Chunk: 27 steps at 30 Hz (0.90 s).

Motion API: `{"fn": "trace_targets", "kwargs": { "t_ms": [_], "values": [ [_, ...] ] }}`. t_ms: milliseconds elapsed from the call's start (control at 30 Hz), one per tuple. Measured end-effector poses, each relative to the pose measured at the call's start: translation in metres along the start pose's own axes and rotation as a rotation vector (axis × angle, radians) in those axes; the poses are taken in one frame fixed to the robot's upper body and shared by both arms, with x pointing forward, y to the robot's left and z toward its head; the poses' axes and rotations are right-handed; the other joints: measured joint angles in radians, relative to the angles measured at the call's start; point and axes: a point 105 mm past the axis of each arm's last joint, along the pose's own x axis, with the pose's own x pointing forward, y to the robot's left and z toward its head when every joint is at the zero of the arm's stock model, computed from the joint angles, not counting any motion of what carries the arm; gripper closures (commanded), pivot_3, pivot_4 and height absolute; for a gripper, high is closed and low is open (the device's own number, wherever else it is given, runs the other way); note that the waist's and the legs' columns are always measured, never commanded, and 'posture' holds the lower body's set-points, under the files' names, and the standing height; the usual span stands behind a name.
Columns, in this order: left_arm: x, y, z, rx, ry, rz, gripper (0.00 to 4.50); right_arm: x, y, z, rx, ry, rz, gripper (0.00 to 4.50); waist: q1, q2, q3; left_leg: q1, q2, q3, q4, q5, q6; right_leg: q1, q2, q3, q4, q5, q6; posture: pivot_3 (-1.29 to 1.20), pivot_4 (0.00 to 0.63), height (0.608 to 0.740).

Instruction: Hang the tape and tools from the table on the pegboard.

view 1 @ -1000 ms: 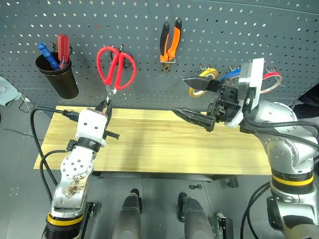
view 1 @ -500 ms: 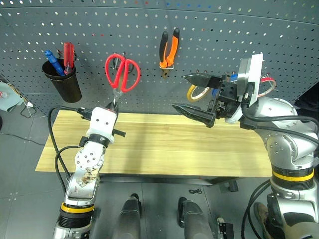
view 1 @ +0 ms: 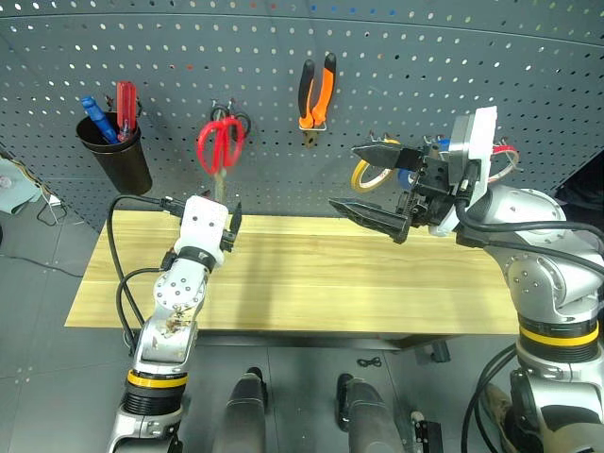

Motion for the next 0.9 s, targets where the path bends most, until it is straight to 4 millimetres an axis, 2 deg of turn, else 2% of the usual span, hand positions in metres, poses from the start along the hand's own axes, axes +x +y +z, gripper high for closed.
{"fn": "trace_targets", "kwargs": {
  "t_ms": [33, 167, 267, 333, 400, 467, 533, 600, 767, 900],
  "values": [
    [-0.001, 0.0, -0.002, 0.0, 0.006, 0.0, 0.07, 0.0, 0.0, -0.001, 0.003, 0.003, 0.0, 0.0, 0.0, 0.0, 0.0, 0.0, 0.0, 0.0, 0.0, 0.0, 0.0, 0.0, 0.0, 0.0, 0.0, 0.0, 0.0, 0.0, 0.22, 0.74],
    [-0.011, 0.003, -0.015, 0.011, 0.052, -0.001, 0.07, -0.003, 0.003, -0.009, 0.028, 0.023, -0.003, 0.0, -0.001, 0.0, 0.0, 0.001, 0.0, 0.0, 0.0, 0.0, 0.0, 0.0, 0.0, 0.0, 0.001, 0.0, 0.0, 0.02, 0.248, 0.74],
    [-0.02, 0.013, -0.029, 0.029, 0.099, -0.002, 0.07, -0.003, 0.008, -0.021, 0.051, 0.059, 0.002, 0.0, -0.001, 0.0, 0.0, 0.001, 0.001, 0.0, 0.0, 0.0, 0.0, 0.0, 0.001, 0.001, 0.002, -0.001, 0.0, 0.04, 0.271, 0.74],
    [-0.023, 0.026, -0.035, 0.032, 0.125, -0.01, 0.07, 0.001, 0.015, -0.033, 0.061, 0.101, 0.019, 0.0, 0.001, 0.001, 0.001, 0.003, 0.001, 0.0, 0.0, 0.0, 0.0, 0.0, 0.001, 0.001, 0.005, -0.005, 0.004, 0.05, 0.295, 0.74],
    [-0.024, 0.045, -0.05, 0.04, 0.195, -0.016, 0.07, 0.009, 0.023, -0.046, 0.062, 0.146, 0.046, 0.0, -0.001, 0.002, 0.002, 0.006, 0.001, 0.0, 0.0, 0.0, 0.001, -0.001, 0.002, 0.002, 0.008, -0.007, 0.004, 0.06, 0.312, 0.74],
    [-0.027, 0.065, -0.067, 0.034, 0.277, -0.008, 0.07, 0.018, 0.032, -0.057, 0.06, 0.182, 0.067, 0.0, 0.0, 0.002, 0.004, 0.007, 0.003, 0.0, -0.001, 0.001, 0.001, -0.001, 0.003, 0.003, 0.011, -0.01, 0.0, 0.07, 0.35, 0.74],
    [-0.028, 0.076, -0.077, 0.02, 0.336, -0.019, 0.07, 0.027, 0.037, -0.061, 0.058, 0.187, 0.074, 0.0, 0.003, 0.002, 0.015, 0.008, 0.003, 0.0, -0.001, 0.001, 0.002, -0.001, 0.003, 0.003, 0.013, -0.012, -0.004, 0.08, 0.361, 0.74],
    [-0.026, 0.087, -0.089, -0.002, 0.417, -0.046, 0.07, 0.039, 0.043, -0.06, 0.052, 0.176, 0.09, 0.0, 0.004, 0.003, 0.025, 0.008, 0.003, -0.001, -0.001, 0.002, 0.003, -0.001, 0.004, 0.003, 0.014, -0.012, -0.005, 0.08, 0.388, 0.74],
    [-0.011, 0.11, -0.1, -0.057, 0.529, -0.08, 0.07, 0.053, 0.051, -0.057, 0.038, 0.179, 0.125, 0.0, 0.017, 0.003, 0.061, 0.007, 0.004, -0.003, -0.001, 0.003, 0.004, -0.002, 0.007, 0.006, 0.014, -0.013, -0.006, 0.08, 0.437, 0.74],
    [0.005, 0.113, -0.108, -0.109, 0.596, -0.115, 0.07, 0.059, 0.056, -0.056, -0.002, 0.205, 0.174, 0.0, 0.022, 0.004, 0.093, 0.006, 0.004, -0.003, -0.001, 0.003, 0.004, -0.003, 0.008, 0.007, 0.015, -0.013, -0.005, 0.08, 0.474, 0.74]
  ]
}}
